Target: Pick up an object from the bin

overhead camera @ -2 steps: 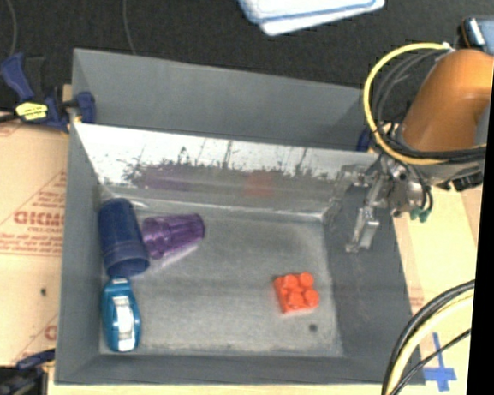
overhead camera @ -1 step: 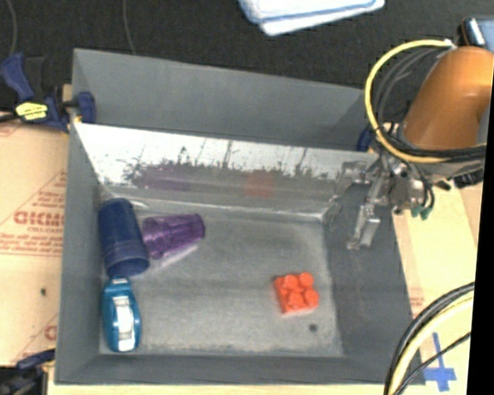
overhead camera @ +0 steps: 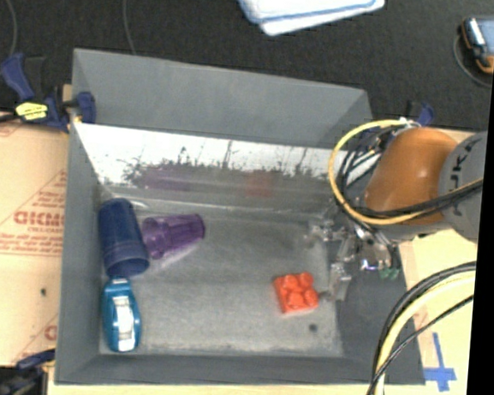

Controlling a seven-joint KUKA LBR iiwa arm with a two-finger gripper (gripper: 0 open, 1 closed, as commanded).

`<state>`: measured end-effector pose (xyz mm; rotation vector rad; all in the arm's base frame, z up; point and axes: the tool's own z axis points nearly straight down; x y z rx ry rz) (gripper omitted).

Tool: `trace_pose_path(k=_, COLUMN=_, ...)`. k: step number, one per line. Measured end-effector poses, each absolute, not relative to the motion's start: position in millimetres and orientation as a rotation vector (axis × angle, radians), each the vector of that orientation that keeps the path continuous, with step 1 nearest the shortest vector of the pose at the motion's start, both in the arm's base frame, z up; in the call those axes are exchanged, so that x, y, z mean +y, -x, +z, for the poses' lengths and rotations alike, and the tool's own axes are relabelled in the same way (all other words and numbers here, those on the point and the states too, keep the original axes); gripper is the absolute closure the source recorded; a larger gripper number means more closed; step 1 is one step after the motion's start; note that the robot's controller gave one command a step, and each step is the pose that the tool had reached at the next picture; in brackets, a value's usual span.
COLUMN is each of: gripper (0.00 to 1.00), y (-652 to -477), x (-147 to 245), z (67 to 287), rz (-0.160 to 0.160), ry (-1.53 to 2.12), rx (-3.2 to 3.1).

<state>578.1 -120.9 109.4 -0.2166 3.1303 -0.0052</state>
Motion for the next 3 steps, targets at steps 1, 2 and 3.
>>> trace_pose_path(k=1, gripper=0.00, y=-552.5, x=-115.7, z=151.6, rz=-0.007, ry=0.349, rx=3.115)
trace_pose_path(k=2, gripper=0.00, y=-554.4, x=-104.9, z=97.4, rz=-0.002, ry=0.190, rx=3.133)
trace_pose_path(k=3, gripper=0.00, y=-531.5, x=-97.8, z=70.1, rz=-0.009, ry=0.332, rx=3.115)
